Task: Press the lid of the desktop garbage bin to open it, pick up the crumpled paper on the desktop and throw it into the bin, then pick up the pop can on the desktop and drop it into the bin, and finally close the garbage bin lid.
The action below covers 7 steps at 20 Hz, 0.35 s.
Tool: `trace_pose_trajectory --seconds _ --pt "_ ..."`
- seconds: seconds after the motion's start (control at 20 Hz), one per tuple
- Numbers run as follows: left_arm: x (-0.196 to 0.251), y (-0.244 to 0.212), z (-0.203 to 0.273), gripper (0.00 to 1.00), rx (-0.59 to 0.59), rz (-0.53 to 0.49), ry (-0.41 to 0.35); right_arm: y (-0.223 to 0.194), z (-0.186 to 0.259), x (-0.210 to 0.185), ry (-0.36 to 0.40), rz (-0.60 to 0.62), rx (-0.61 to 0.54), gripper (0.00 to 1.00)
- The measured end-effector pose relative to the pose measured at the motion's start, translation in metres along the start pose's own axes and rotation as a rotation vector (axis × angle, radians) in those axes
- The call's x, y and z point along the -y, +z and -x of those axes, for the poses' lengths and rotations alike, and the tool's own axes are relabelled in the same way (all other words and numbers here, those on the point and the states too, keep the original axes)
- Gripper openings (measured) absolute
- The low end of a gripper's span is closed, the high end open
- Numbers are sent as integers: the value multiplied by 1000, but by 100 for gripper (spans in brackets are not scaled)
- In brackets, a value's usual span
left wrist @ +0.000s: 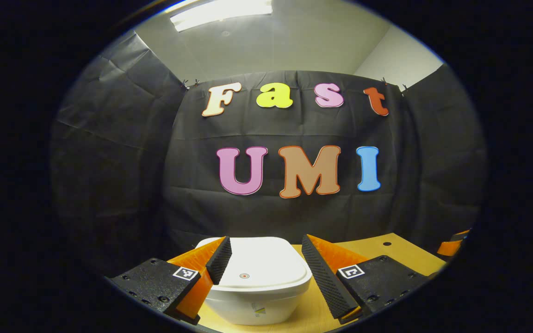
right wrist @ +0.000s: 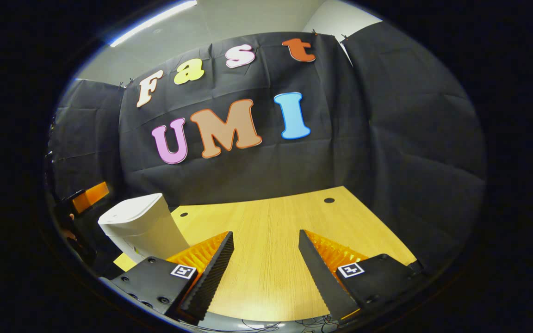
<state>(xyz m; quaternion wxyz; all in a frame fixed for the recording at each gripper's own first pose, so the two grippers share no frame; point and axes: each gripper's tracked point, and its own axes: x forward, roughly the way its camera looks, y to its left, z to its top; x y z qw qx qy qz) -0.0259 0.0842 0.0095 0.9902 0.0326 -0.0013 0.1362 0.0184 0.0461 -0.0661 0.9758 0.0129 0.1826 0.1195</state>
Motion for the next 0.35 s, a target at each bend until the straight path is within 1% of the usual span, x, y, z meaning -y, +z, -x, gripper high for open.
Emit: trace_pose_trajectory --seconds 0.05,0.1,0.15,0.2,0.25,0.3,0.35 --pt "10 0 6 93 -5 12 -21 7 6 -3 -4 3 26 94" --pt "19 -2 12 94 -11 31 -42 15 11 -7 -6 11 56 96" --pt "29 -2 17 93 -16 53 -64 24 16 -12 -7 24 89 96" --pt "39 -3 20 93 -20 75 -83 31 20 -15 -9 38 121 96" --pt "47 -5 22 93 -29 94 -99 37 24 -20 -7 51 146 94" --pt "55 -9 24 94 -38 110 -118 40 27 -25 -3 65 164 96" --pt "59 -12 25 93 -51 119 -129 42 29 -31 2 76 168 96"
